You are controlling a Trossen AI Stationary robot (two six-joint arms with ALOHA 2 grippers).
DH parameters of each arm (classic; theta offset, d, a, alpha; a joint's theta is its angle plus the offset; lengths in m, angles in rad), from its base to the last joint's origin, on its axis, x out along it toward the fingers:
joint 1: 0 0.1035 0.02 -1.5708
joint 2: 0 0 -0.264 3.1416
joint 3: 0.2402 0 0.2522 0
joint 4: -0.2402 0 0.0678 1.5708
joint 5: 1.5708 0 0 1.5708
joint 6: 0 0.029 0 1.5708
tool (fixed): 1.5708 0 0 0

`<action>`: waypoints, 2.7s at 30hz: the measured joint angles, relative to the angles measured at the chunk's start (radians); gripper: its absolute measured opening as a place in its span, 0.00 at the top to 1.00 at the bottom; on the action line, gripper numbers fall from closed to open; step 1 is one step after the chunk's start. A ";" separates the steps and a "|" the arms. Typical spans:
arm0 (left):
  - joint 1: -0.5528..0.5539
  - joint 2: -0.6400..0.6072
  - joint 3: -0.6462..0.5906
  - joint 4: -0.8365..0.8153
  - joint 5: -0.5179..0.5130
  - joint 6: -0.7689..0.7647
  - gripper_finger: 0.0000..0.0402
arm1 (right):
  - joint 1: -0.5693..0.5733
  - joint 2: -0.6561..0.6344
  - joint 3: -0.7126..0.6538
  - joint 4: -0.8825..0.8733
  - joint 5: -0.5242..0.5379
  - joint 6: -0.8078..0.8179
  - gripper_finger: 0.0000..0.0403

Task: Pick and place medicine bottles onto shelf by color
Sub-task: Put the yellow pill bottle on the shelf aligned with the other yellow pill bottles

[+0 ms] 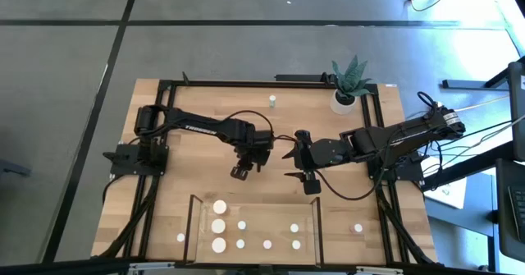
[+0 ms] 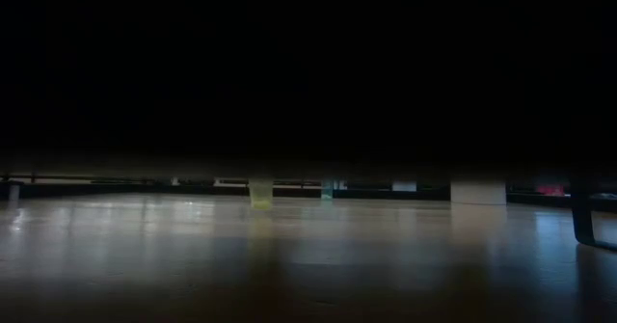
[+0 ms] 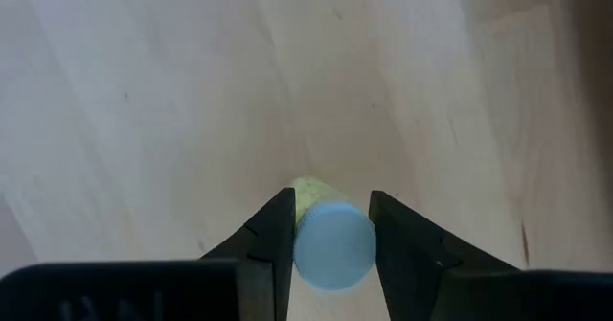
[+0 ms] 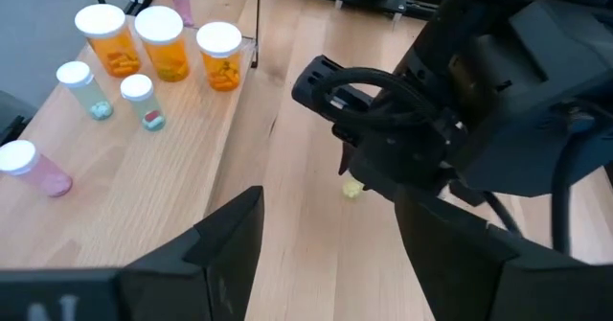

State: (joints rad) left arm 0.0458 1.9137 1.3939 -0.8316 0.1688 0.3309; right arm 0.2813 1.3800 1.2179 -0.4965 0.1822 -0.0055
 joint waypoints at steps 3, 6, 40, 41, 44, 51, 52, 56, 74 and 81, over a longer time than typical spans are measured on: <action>0.008 0.000 0.000 0.011 -0.001 -0.016 0.74 | 0.000 0.000 0.000 0.000 0.000 0.000 0.41; 0.009 0.000 0.000 0.014 -0.001 -0.016 0.74 | 0.000 0.000 0.000 0.000 0.000 0.000 0.41; 0.005 0.002 -0.043 0.043 0.025 -0.022 0.44 | 0.000 0.000 0.000 0.000 0.000 0.000 0.41; 0.005 0.002 -0.043 0.043 0.026 -0.029 0.41 | 0.000 0.000 0.000 0.000 0.000 0.000 0.41; 0.006 0.002 -0.043 0.043 0.026 -0.038 0.33 | 0.000 0.000 0.000 0.000 0.000 0.000 0.41; 0.012 -0.027 -0.041 0.037 -0.023 -0.063 0.24 | 0.000 0.000 0.000 0.000 0.000 0.000 0.41; 0.012 -0.034 -0.041 0.034 -0.041 -0.065 0.24 | 0.000 0.000 0.000 0.000 0.000 0.000 0.41; 0.010 -0.081 -0.041 0.020 -0.075 -0.066 0.24 | 0.000 0.000 0.000 0.006 0.000 0.000 0.41; -0.006 -0.402 -0.058 -0.130 -0.273 -0.212 0.24 | 0.000 0.000 0.001 0.018 0.000 0.000 0.41; -0.086 -0.578 -0.169 -0.118 -0.312 -0.378 0.24 | 0.000 0.000 0.001 0.022 0.000 0.000 0.41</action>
State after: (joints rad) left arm -0.0404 1.3361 1.2247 -0.9492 -0.1436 -0.0469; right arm 0.2817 1.3800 1.2186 -0.4740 0.1821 -0.0051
